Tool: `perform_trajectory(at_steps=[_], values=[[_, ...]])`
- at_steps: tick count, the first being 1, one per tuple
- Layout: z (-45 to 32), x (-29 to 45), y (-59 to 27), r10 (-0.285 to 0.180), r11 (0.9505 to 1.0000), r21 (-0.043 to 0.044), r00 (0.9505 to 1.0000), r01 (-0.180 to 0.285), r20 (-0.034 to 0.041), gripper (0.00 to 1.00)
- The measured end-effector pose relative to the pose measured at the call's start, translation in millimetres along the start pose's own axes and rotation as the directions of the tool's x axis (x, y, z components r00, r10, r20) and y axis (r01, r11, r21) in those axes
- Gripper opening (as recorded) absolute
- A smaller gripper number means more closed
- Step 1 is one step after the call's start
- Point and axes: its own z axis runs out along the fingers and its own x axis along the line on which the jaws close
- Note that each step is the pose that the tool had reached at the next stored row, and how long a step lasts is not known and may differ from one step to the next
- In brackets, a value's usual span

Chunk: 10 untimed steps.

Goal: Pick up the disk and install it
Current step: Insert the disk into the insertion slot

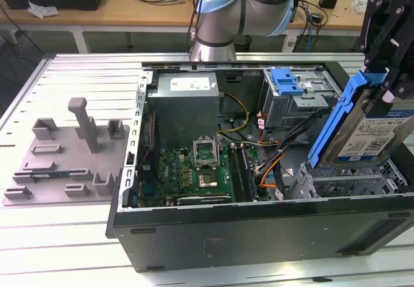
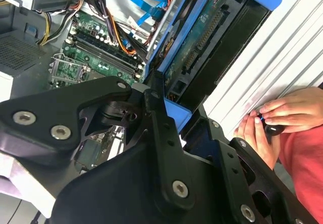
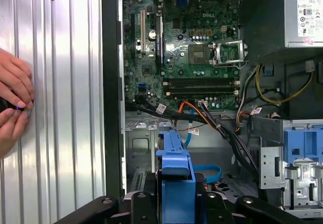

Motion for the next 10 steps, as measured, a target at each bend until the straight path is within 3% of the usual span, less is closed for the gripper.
perform_trajectory(at_steps=[10], values=[[5.0,0.1,0.0,0.000,1.0000,0.0000,1.0000,0.000,-0.0001,0.36]])
